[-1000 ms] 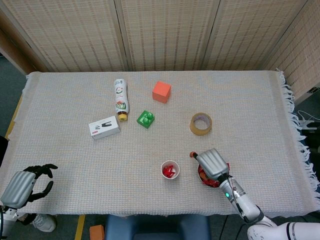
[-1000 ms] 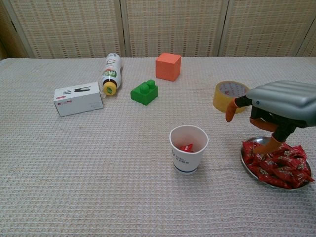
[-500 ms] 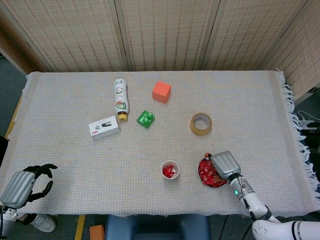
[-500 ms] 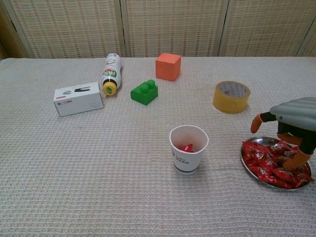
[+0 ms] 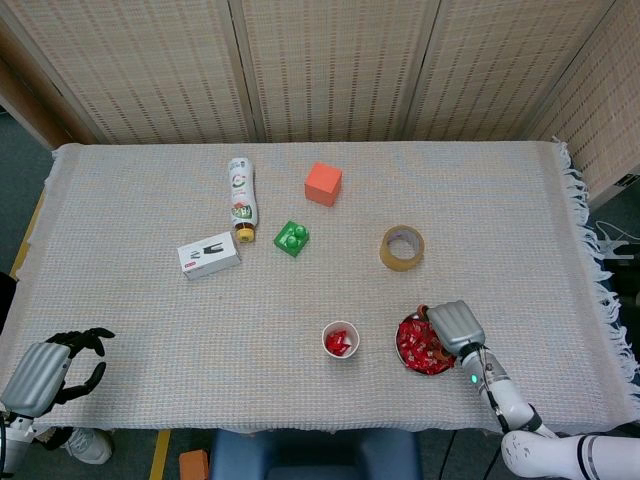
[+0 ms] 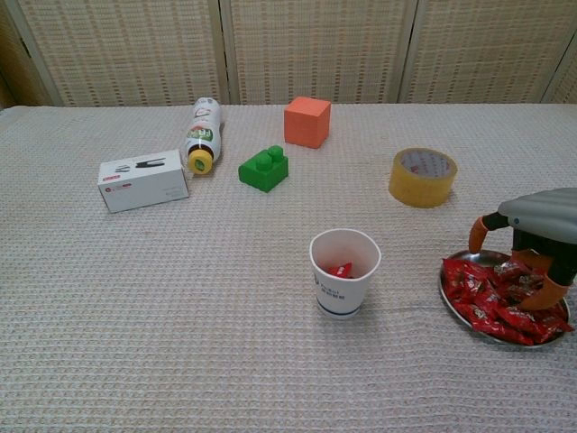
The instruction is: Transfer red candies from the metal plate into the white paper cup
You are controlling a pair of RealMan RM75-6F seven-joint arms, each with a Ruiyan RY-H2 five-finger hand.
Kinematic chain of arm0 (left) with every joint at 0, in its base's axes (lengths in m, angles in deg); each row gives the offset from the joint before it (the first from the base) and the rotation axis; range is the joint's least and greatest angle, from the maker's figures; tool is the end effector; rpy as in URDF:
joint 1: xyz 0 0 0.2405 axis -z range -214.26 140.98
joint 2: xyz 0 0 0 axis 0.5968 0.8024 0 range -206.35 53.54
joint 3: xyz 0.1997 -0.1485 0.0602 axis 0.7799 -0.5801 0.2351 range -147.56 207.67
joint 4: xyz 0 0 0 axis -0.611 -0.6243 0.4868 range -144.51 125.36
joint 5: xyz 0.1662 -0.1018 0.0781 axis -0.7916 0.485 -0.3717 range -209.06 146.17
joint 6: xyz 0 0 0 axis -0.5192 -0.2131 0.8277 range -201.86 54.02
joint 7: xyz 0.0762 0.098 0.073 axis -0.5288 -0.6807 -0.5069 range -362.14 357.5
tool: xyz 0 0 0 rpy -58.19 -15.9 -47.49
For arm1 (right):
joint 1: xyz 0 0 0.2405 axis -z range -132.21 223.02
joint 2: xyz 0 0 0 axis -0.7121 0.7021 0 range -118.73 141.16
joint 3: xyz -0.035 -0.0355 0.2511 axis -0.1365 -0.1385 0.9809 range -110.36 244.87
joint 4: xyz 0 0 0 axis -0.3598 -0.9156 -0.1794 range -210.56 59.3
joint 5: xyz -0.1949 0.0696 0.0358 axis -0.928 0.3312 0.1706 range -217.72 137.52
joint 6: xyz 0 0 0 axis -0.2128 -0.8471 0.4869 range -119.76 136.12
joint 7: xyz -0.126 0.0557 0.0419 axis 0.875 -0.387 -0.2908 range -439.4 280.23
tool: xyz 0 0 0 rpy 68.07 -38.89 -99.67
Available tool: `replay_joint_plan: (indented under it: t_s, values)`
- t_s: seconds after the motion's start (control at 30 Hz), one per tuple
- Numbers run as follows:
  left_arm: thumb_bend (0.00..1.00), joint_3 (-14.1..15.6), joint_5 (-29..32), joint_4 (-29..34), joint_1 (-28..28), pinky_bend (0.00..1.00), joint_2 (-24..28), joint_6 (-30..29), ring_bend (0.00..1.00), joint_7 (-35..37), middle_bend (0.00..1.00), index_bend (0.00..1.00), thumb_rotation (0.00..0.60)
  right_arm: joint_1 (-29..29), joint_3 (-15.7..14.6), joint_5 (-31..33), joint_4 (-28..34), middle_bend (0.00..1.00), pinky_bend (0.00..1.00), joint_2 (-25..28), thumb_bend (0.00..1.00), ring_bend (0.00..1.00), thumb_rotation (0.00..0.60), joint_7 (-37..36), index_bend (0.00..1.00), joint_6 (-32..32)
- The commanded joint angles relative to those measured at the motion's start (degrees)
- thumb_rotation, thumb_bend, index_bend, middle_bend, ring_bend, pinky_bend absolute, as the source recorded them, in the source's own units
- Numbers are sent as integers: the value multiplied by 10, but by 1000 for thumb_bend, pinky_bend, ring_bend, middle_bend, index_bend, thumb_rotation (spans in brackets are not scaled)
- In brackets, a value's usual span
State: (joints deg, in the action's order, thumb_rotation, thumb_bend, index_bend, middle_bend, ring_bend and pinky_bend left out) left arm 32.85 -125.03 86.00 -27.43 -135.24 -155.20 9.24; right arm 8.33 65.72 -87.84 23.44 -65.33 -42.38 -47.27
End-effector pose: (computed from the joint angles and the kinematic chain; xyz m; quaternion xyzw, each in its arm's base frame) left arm -0.2896 0.1794 0.1544 -0.6419 -0.4362 -0.4170 0.4731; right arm -0.2322 -0.2754 0.0131 0.7744 -0.4120 0.1622 0.4520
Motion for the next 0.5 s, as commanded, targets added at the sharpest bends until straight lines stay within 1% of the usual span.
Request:
replay_joint_plan:
  t_s: [0.03, 0.2, 0.37, 0.5]
  values:
    - [432, 0, 0, 0, 0, 414, 0, 0, 398, 0, 477, 301, 600, -3, 3, 10, -5, 880, 1000, -1, 53, 776, 600, -9, 307, 11]
    - [432, 0, 1, 0, 0, 415, 0, 0, 398, 1, 477, 301, 600, -7, 3, 15, -13, 880, 1000, -1, 53, 776, 600, -21, 320, 22]
    - [433, 0, 0, 0, 0, 415, 0, 1, 398, 0, 477, 301, 600, -7, -1, 10, -18, 880, 1000, -4, 55, 776, 600, -28, 358, 24]
    - [433, 0, 1, 0, 0, 414, 1, 1, 398, 1, 477, 301, 600, -6, -3, 3, -21, 880, 1000, -5, 98, 776, 600, -35, 381, 23]
